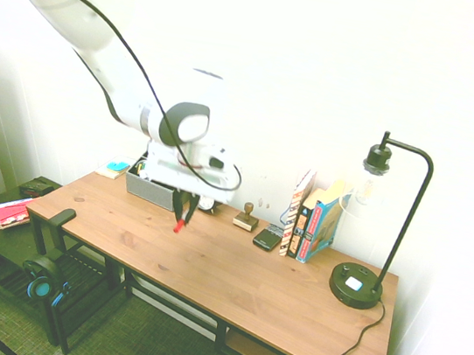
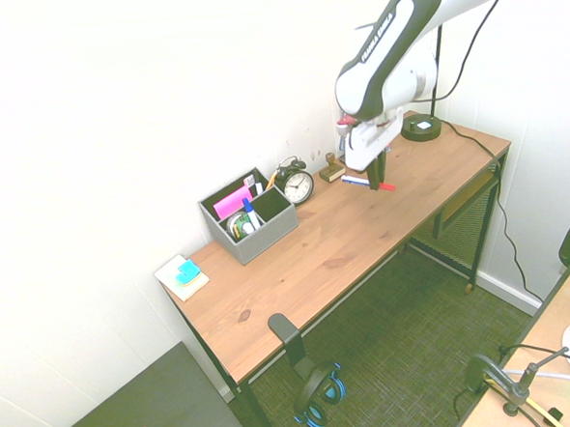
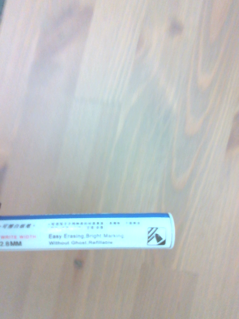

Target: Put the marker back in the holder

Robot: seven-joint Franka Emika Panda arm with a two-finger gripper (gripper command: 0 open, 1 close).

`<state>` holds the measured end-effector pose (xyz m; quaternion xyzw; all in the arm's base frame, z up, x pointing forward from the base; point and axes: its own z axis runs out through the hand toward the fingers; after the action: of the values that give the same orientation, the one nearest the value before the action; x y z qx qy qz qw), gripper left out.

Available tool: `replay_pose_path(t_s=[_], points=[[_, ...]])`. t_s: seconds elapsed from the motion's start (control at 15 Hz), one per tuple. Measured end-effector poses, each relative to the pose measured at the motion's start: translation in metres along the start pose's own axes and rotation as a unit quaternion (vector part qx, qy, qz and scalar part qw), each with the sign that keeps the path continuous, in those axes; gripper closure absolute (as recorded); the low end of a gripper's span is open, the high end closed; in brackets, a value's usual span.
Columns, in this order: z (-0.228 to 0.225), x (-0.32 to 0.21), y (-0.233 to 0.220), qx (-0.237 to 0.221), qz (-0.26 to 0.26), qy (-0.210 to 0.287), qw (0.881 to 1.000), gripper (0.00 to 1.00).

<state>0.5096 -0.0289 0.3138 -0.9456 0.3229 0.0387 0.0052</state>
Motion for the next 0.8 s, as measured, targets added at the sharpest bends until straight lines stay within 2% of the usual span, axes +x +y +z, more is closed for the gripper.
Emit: replay_pose_path(t_s=[0.2, 0.4, 0.6, 0.8], points=[[-0.041, -0.033, -0.052, -0.022, 0.068, -0.008, 0.997, 1.0], [-0.041, -0.063, -0.116, -0.048, 0.118, -0.018, 0.992, 1.0], [-0.028, -0.045, -0.152, -0.055, 0.159, -0.046, 0.985, 1.0], [-0.008, -0.01, -0.171, -0.053, 0.194, -0.101, 0.974, 1.0]])
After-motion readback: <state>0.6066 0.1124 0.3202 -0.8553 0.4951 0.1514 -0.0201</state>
